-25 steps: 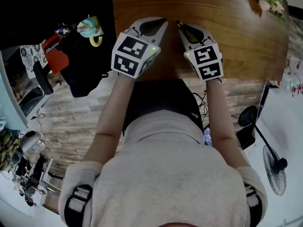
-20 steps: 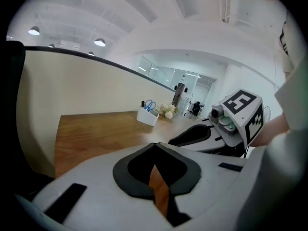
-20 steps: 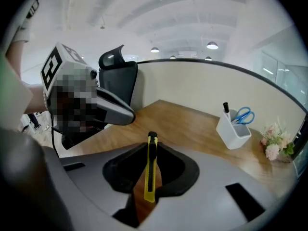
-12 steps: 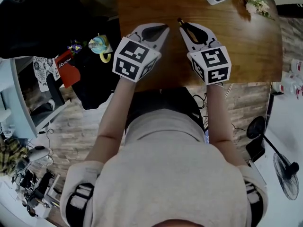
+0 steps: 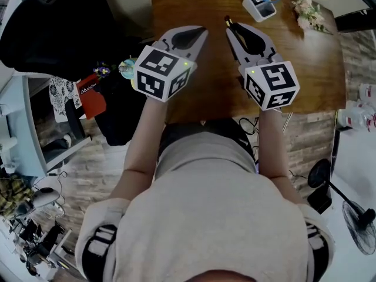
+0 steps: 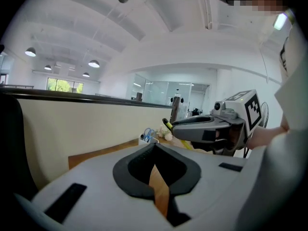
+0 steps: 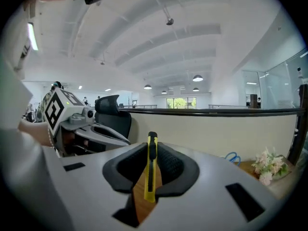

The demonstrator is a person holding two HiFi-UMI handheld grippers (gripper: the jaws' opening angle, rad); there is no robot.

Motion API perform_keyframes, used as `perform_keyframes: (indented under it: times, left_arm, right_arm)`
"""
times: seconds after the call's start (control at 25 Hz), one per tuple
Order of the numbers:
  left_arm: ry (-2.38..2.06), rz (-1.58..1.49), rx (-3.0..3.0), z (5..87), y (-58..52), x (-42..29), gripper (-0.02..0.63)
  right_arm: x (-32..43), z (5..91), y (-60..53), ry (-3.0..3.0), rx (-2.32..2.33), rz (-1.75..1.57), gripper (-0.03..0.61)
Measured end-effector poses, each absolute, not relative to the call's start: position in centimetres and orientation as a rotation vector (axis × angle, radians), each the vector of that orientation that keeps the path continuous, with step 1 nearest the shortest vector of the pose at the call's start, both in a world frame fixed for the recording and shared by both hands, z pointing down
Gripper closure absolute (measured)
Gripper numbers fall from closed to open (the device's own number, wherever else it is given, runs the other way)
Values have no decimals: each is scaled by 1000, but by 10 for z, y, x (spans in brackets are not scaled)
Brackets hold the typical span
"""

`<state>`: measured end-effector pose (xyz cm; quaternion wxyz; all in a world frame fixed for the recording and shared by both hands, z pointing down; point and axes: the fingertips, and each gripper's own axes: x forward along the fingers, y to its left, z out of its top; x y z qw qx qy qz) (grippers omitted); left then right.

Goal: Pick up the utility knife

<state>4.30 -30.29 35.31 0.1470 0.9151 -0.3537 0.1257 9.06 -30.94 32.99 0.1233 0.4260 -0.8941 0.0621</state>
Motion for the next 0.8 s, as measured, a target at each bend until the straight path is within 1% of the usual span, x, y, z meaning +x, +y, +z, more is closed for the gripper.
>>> perform_keyframes:
  times: [0.4,0.8]
  left_arm:
    - [-1095,302,2681,315,-296,36,600]
    - [-1069,209,2735,303,-267,47,600]
  right_arm:
    - [88,290,-291,-2728,1241,116,506]
    - [93,257,-267,-2887,1278,194,506]
